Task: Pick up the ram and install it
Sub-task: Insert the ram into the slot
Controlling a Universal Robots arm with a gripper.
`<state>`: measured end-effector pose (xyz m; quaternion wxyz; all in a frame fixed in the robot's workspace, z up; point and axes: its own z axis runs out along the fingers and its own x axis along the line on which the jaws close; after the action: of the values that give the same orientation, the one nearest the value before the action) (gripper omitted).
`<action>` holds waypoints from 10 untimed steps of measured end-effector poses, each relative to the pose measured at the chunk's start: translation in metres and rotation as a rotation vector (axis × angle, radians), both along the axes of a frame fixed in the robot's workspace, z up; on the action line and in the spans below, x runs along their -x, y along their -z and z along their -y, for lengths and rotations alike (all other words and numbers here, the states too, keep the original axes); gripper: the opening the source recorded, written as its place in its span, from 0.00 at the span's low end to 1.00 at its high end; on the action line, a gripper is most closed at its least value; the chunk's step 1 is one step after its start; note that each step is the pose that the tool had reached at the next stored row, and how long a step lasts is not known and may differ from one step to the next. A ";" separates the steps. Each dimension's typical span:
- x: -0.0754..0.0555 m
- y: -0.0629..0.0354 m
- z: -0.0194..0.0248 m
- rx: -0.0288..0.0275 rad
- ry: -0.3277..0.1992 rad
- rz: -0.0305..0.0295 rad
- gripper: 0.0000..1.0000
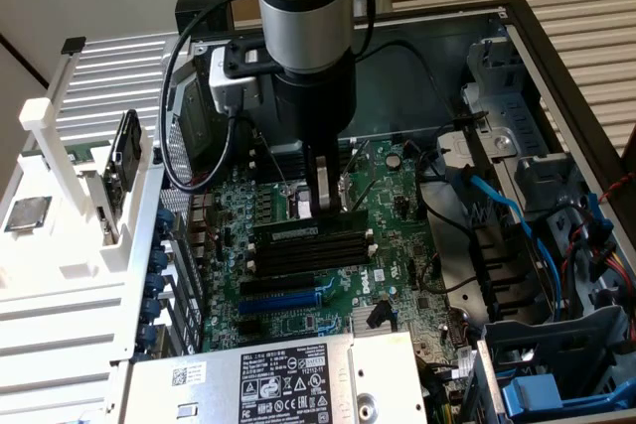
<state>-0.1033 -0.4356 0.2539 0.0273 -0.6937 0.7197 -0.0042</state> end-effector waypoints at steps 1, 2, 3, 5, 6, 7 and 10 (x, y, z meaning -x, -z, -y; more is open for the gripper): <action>0.000 0.0002 0.0000 0.0000 0.000 -0.0001 0.12; 0.000 0.0008 -0.0001 -0.0005 0.000 0.0001 0.12; 0.000 0.0014 -0.0001 -0.0005 0.000 0.0001 0.12; -0.001 0.0022 0.0000 -0.0002 0.000 -0.0027 0.12; -0.001 0.0024 0.0000 -0.0001 0.000 -0.0052 0.12; -0.001 0.0027 0.0000 -0.0001 0.000 -0.0078 0.12; -0.002 0.0034 0.0000 -0.0002 0.000 -0.0157 0.12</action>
<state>-0.1017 -0.4355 0.2505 0.0217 -0.6937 0.7199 0.0013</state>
